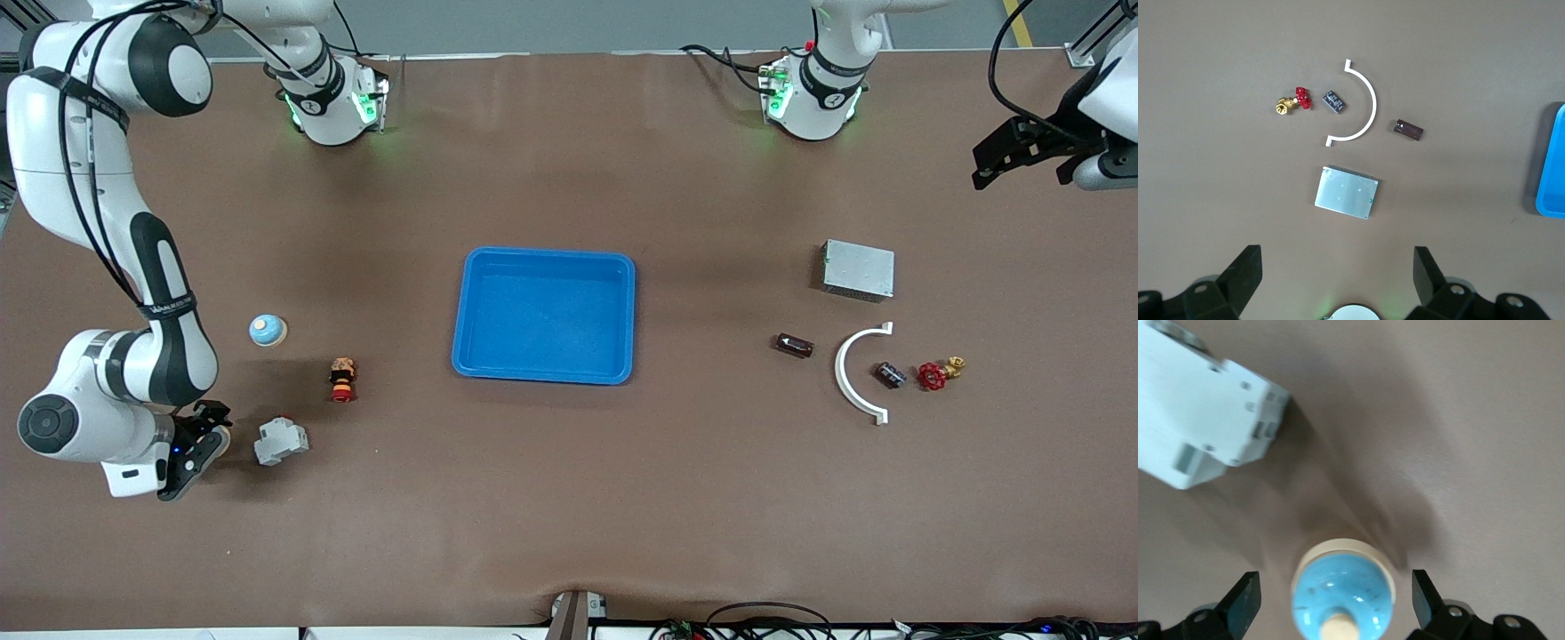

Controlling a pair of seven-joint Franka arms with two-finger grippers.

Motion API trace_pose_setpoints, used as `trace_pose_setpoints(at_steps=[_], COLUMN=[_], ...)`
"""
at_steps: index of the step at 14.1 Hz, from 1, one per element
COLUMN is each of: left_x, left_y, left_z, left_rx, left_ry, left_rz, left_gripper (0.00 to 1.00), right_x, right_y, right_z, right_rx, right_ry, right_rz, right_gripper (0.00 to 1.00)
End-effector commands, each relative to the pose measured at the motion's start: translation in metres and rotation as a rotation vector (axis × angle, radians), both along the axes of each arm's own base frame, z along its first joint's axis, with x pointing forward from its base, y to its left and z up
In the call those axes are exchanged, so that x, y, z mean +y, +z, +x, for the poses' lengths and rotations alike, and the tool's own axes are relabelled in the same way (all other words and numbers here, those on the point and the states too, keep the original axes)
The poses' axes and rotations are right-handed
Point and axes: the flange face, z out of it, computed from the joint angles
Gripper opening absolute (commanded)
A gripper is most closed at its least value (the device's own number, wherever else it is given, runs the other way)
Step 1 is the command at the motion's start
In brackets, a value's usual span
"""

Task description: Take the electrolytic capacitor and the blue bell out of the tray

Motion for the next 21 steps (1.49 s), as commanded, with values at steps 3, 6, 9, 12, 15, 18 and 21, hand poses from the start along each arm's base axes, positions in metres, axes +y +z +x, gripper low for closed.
trace_pose_setpoints(at_steps=[3, 6, 9, 12, 15, 18, 21], left_x=[0.002, 0.001, 0.000, -0.007, -0.008, -0.009, -0.009], left_y=[-0.003, -0.003, 0.004, 0.002, -0.003, -0.010, -0.012], left_z=[-0.004, 0.002, 0.018, 0.023, 0.026, 0.026, 0.025], left_rx=[-0.011, -0.021, -0.039, -0.033, -0.023, -0.010, 0.003], left_ry=[-0.018, -0.015, -0.009, -0.003, -0.005, -0.007, -0.011], left_rz=[-0.023, -0.031, -0.046, -0.089, -0.088, -0.087, -0.085], left_gripper=[1.00, 1.00, 1.00, 1.00, 1.00, 1.00, 1.00], right_x=[0.043, 0.096, 0.162, 0.181, 0.178, 0.163, 0.117], right_y=[0.057, 0.103, 0.169, 0.223, 0.267, 0.309, 0.314], right_z=[-0.009, -0.023, -0.051, -0.089, -0.129, -0.168, -0.182], right_rx=[0.105, 0.180, 0.239, 0.257, 0.237, 0.197, 0.191], right_ry=[-0.167, -0.316, -0.511, -0.645, -0.721, -0.752, -0.837], right_rz=[0.014, -0.008, -0.085, -0.100, -0.141, -0.148, -0.140], right_gripper=[1.00, 1.00, 1.00, 1.00, 1.00, 1.00, 1.00])
